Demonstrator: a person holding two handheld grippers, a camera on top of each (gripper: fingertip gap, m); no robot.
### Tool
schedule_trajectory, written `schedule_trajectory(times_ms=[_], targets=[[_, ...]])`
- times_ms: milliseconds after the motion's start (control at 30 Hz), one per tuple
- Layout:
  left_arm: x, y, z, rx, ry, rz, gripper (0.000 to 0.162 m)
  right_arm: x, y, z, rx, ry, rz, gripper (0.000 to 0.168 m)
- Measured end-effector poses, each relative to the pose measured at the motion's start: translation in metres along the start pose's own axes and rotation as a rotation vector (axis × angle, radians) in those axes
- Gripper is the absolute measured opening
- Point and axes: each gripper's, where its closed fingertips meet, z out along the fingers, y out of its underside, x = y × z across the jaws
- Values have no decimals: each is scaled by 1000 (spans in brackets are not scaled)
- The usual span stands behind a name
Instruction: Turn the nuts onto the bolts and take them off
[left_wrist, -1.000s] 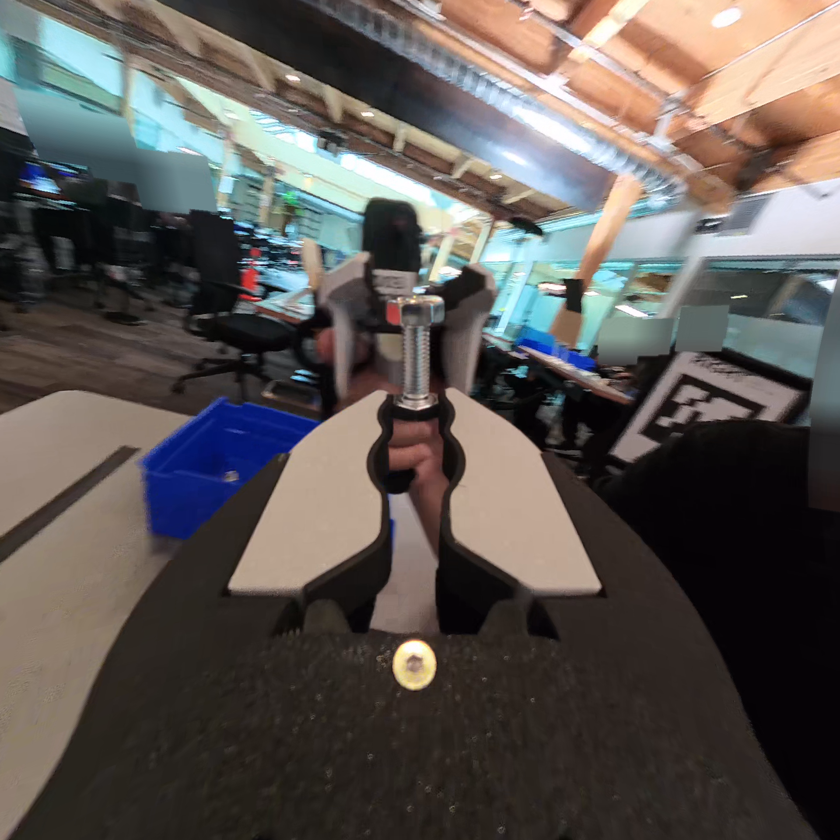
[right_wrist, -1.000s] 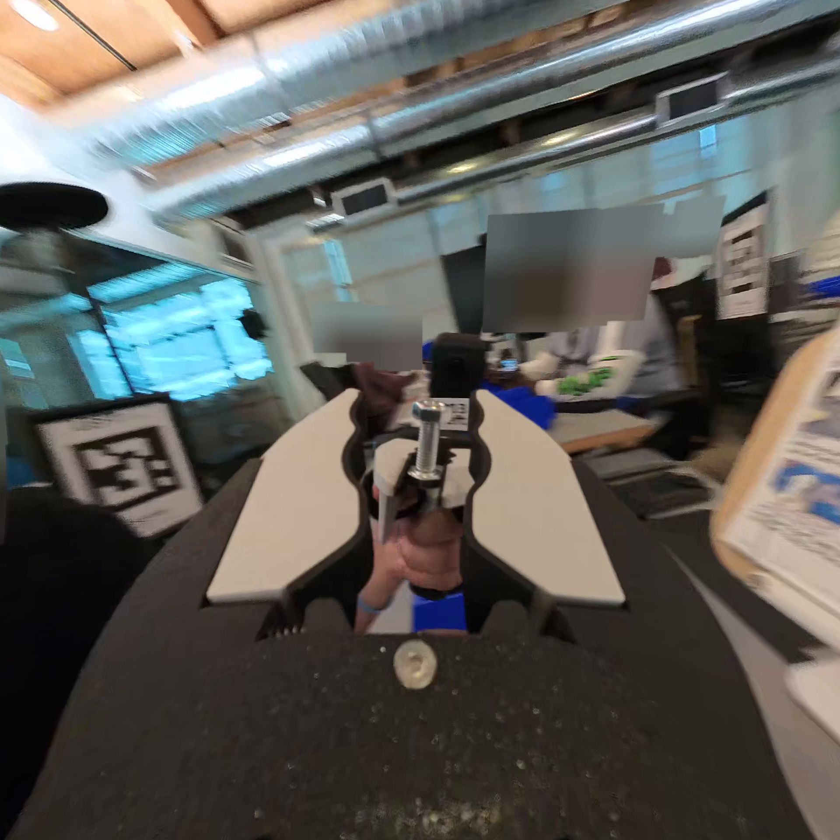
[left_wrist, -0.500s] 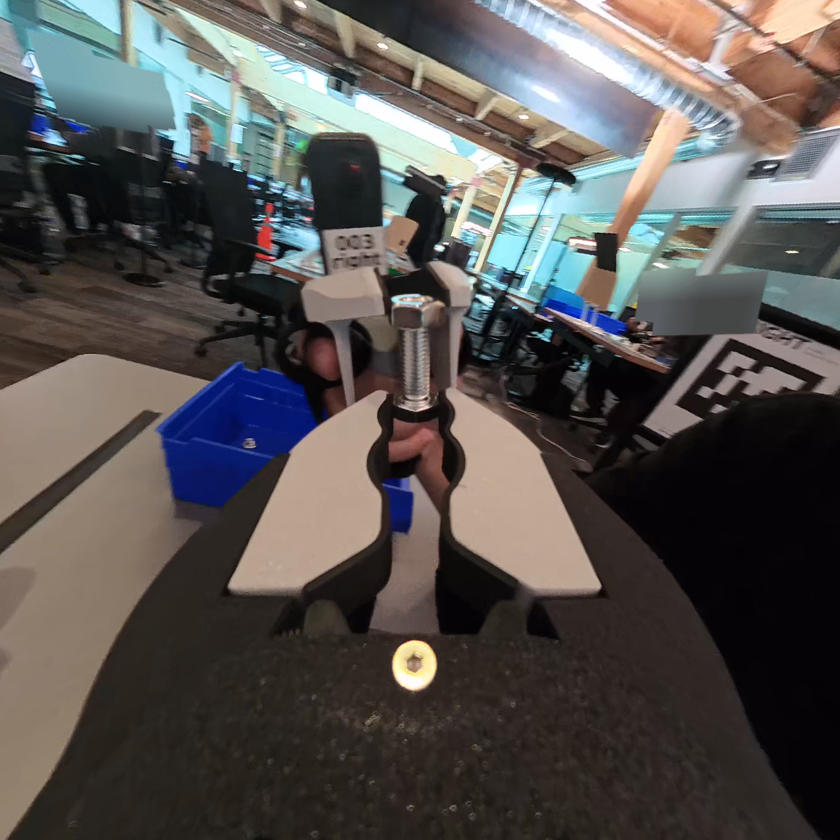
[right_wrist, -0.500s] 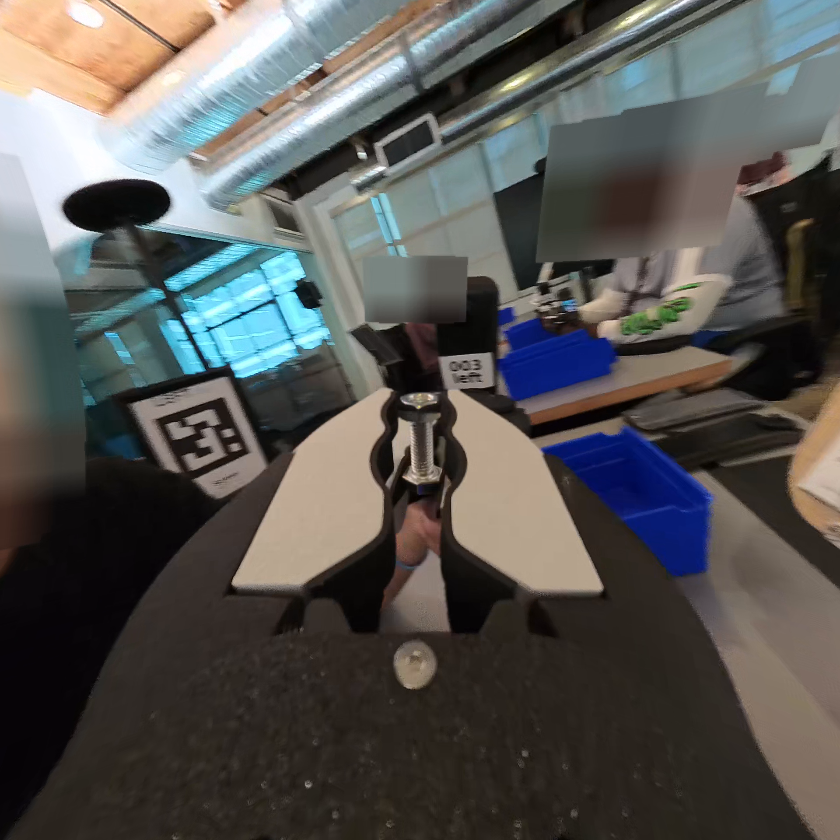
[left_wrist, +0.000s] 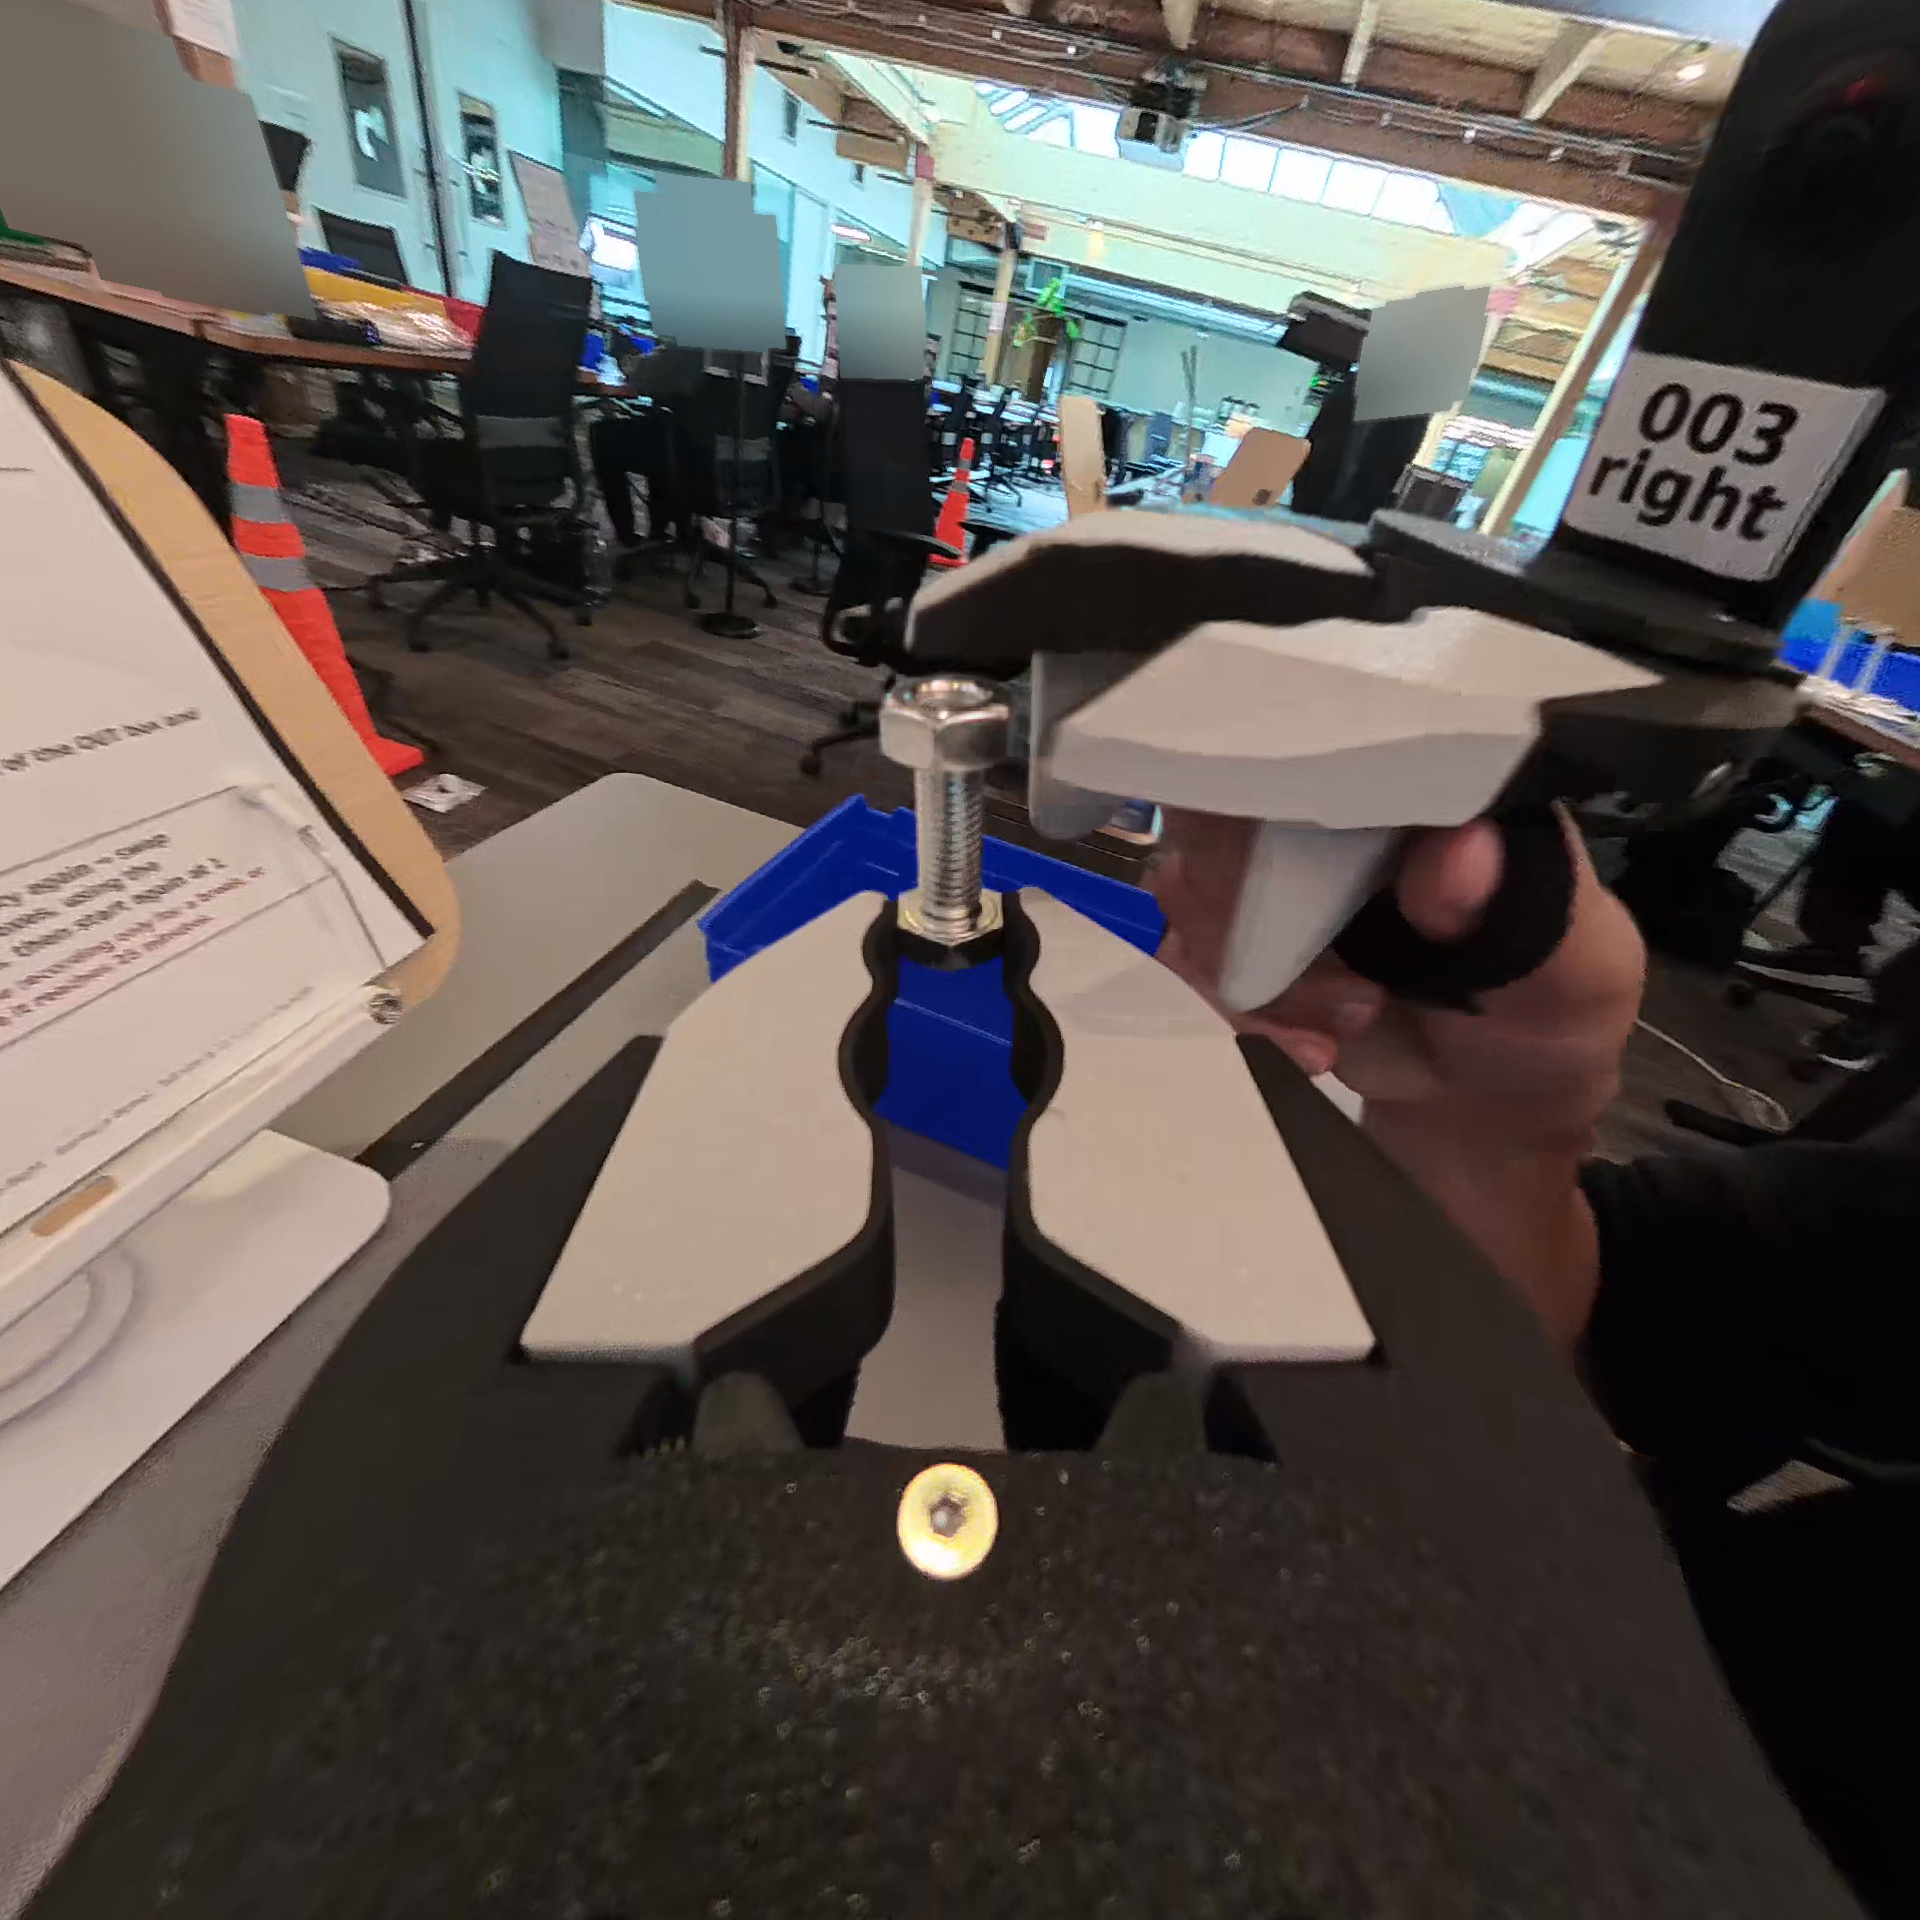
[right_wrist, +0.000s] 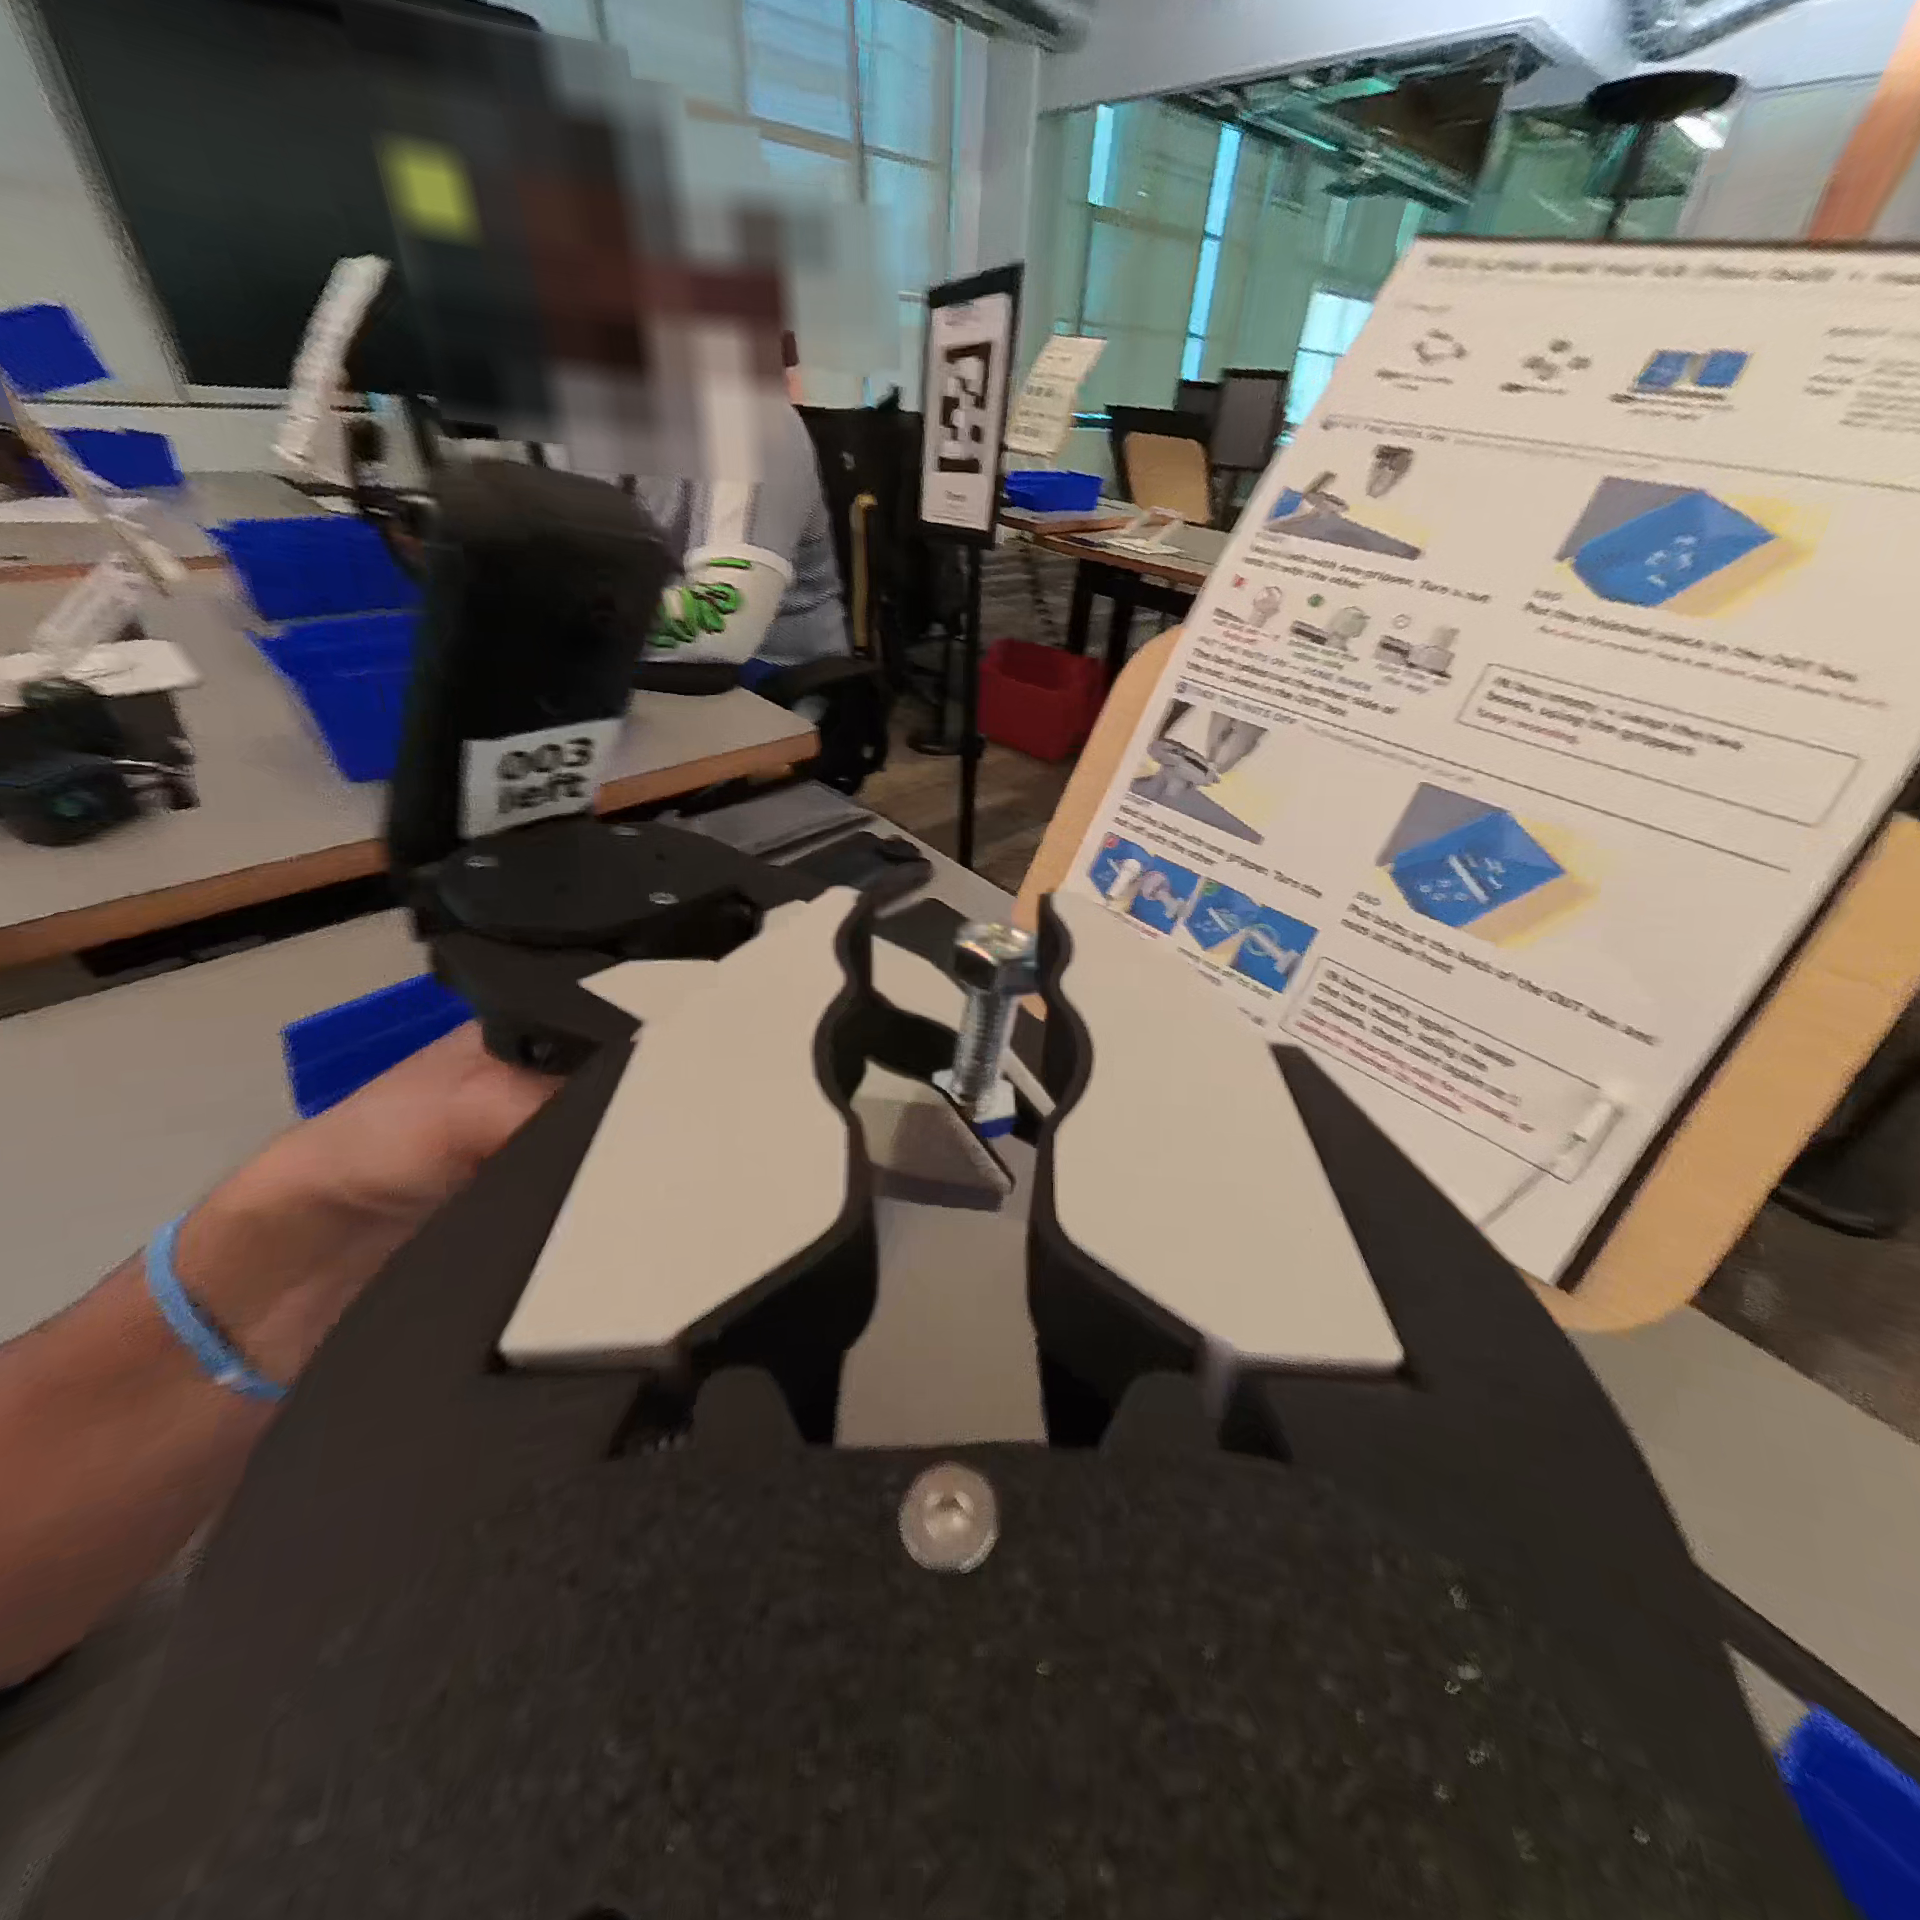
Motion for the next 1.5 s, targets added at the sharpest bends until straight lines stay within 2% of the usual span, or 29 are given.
schedule_trajectory(times_ms=[67, 200, 300, 367, 500, 600, 767, 867, 1033, 1167, 1300, 1400, 1500], targets=[[2, -2, -2, 15, 31, -18, 18, -7, -11, -9, 55, -123, 50, 42], [27, -8, -9, 44, 245, -98, 18, -11, -31, -35, 214, -466, 178, 42], [51, -12, -17, 64, 451, -173, 17, -10, -26, -45, 227, -721, 328, 48], [62, -10, -21, 47, 541, -197, 18, -11, -21, -46, 218, -854, 423, 41], [70, -2, -17, 0, 569, -173, 18, -27, -1, -42, 103, -1055, 526, 41], [71, -1, -14, -5, 558, -167, 18, -29, -2, -45, 121, -1134, 561, 17], [57, 0, -11, -13, 456, -138, 18, -23, 1, -34, 108, -1006, 526, 17], [38, -1, -7, -17, 274, -69, 18, -14, 2, -22, 103, -809, 445, 17], [6, -4, -7, -17, 3, 7, 17, 1, 4, -5, 61, -385, 242, 16], [-1, -5, -6, -19, -87, 43, 17, 1, 3, -1, 27, -124, 61, 16], [-2, -5, -7, -30, -110, 55, 17, -2, 3, -2, -24, 71, -100, 17], [0, -6, -8, -30, -95, 49, 17, -6, -3, -7, -13, 97, -124, 23], [8, -6, -10, -30, -26, 27, 18, -7, -14, -17, 38, 19, -96, 31]])
